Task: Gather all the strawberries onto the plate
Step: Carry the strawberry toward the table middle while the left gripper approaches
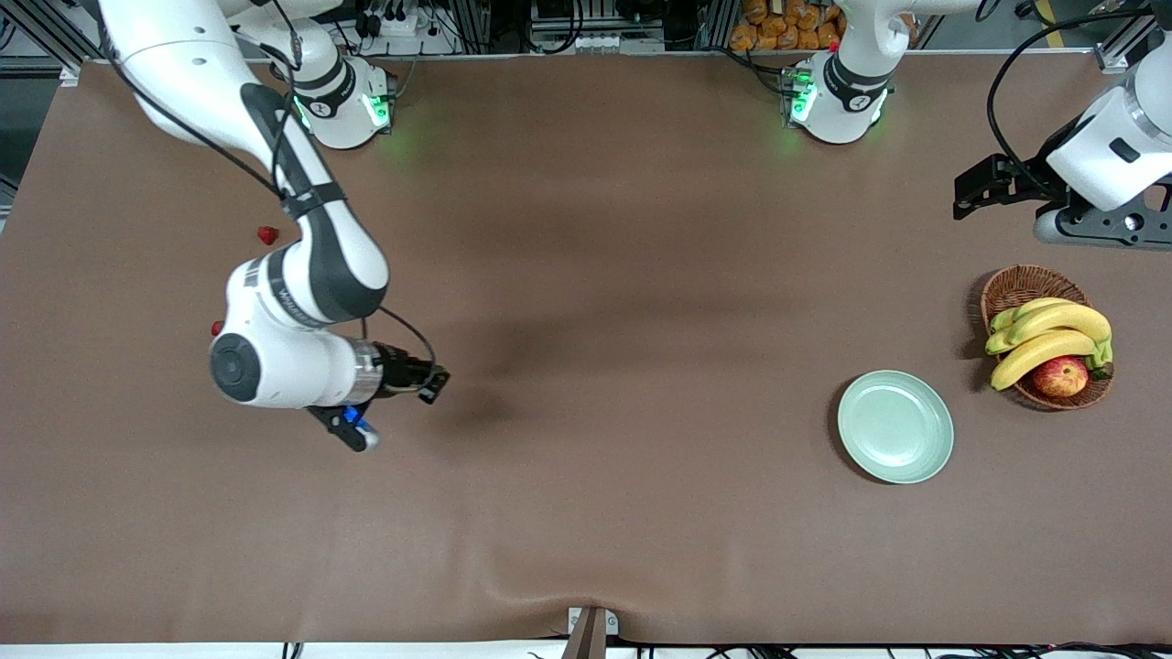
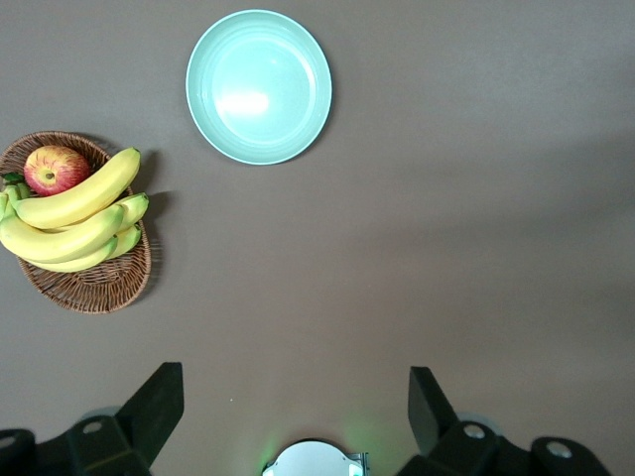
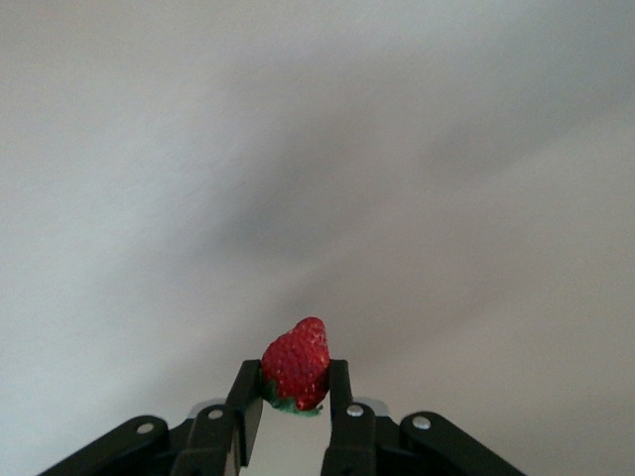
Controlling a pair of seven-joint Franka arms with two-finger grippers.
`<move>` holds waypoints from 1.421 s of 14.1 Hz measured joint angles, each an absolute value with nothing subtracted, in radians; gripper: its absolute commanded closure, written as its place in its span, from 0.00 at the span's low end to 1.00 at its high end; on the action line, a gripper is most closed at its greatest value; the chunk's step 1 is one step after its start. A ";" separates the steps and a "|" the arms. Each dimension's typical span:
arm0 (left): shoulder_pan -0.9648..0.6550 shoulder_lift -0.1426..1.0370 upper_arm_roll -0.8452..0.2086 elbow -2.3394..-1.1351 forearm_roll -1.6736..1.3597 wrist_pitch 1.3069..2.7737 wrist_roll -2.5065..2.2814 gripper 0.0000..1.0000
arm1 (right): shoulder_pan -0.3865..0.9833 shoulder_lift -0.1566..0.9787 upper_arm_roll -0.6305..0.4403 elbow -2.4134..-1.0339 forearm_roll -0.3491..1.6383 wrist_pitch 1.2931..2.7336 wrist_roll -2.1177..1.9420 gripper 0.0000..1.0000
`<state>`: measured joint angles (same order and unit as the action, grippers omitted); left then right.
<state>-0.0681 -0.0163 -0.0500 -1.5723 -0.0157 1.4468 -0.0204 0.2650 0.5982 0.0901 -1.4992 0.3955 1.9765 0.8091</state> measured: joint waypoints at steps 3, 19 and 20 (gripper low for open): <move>-0.068 -0.012 -0.050 -1.573 -0.052 1.447 -0.021 0.00 | 0.390 0.625 0.092 -1.504 0.422 2.118 0.992 1.00; -0.112 0.061 -0.051 -1.637 -0.109 1.519 -0.111 0.00 | 0.738 0.816 0.082 -1.504 0.424 2.495 1.345 0.00; -0.106 0.061 -0.051 -1.640 -0.109 1.520 -0.111 0.00 | 0.737 0.816 0.079 -1.503 0.424 2.494 1.345 0.00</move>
